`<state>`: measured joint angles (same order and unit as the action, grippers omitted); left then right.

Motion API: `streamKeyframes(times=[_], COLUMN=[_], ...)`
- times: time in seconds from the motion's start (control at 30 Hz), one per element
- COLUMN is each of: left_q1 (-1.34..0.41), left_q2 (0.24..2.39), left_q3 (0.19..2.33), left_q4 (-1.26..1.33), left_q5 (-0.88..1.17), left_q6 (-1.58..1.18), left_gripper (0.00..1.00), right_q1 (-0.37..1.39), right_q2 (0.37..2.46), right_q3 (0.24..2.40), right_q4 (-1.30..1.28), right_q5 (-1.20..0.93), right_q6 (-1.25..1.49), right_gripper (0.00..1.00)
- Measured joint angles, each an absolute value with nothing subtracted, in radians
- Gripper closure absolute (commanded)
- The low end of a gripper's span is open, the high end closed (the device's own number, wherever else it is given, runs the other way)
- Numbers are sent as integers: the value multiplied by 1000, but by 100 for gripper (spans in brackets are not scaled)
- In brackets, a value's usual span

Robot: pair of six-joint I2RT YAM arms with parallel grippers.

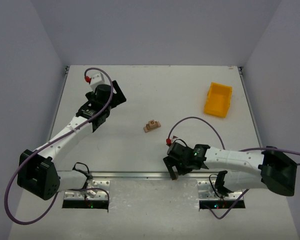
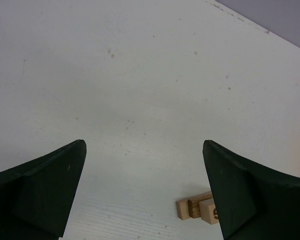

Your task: Build the wood block tower

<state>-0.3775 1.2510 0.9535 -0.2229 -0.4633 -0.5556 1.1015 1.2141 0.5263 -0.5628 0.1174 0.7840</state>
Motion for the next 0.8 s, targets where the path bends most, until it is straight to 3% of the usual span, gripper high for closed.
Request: streamKeyframes(times=[0.13, 0.23, 0.37, 0.67, 0.8], left_q1=[-377, -377, -377, -377, -377], left_q2=[1251, 1250, 1235, 1217, 1217], left_q3=[953, 952, 932, 921, 921], left_q4=[-220, -219, -210, -205, -204], left_q5=[-464, -464, -464, -464, -464], left_q6=[-555, -554, -554, -554, -553], left_gripper=[0, 0, 0, 0, 0], right_q1=[1153, 1183, 1208, 1246, 1247], right_q2=[1250, 1288, 1348, 1383, 1379], right_q3=[526, 529, 555, 588, 588], right_q4=[-526, -517, -540, -599, -583], right_q5=[134, 158, 195, 250, 250], right_q6=[834, 864, 907, 965, 964], right_gripper=[23, 44, 49, 81, 87])
